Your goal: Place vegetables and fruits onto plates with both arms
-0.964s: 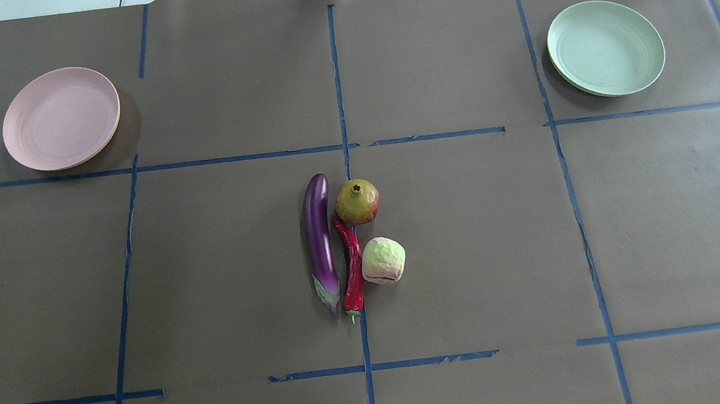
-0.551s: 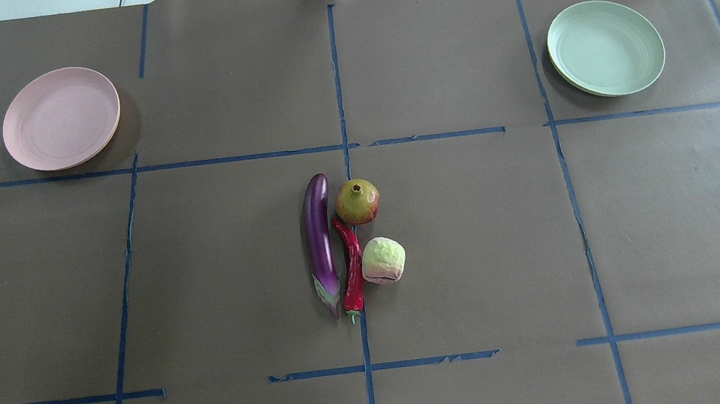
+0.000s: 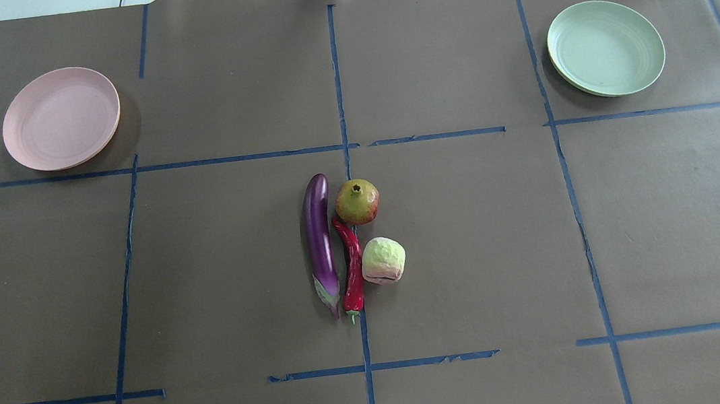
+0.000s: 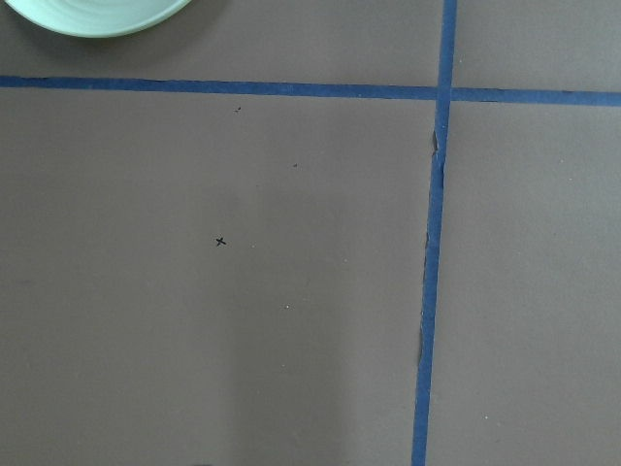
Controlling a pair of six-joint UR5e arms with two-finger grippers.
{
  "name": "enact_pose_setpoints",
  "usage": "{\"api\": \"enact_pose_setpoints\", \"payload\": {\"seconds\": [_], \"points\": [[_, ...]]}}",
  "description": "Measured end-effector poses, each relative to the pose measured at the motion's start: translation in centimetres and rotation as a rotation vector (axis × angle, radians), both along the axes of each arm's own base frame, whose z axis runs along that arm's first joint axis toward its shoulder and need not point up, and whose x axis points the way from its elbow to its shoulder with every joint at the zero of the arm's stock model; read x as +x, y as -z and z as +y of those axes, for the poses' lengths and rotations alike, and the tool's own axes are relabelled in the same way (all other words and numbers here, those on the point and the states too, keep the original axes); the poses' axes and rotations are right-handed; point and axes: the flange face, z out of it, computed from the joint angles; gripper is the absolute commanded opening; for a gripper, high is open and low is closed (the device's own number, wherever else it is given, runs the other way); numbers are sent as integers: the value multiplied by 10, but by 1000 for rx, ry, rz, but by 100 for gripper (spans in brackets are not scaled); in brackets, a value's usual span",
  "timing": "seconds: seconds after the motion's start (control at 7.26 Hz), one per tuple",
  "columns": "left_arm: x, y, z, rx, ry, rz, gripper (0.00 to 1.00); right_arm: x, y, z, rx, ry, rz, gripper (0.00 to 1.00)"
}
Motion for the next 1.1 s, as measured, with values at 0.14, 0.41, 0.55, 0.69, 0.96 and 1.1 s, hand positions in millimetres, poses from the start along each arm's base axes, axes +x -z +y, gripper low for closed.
{"api": "enact_pose_setpoints", "payload": {"seconds": [0.14, 0.41, 0.55, 0.69, 0.96, 1.1], "points": [[0, 2, 0, 3, 0, 5, 100, -1, 5, -1, 9, 1, -8, 100], [1, 5, 0, 9, 0, 11, 100, -10, 15, -4, 21, 13, -15, 100], [1, 5, 0, 8, 0, 11, 100, -22, 24, -7, 15, 21, -18, 100], [1, 2, -1, 5, 0, 11, 100, -36, 36, -9, 3, 17, -23, 100], [1, 5, -1, 12, -3, 13, 100, -92, 88, -31, -40, -25, -58, 100], [2, 7, -1, 19, -6, 16, 100, -132, 128, -50, -77, -52, -91, 100]]}}
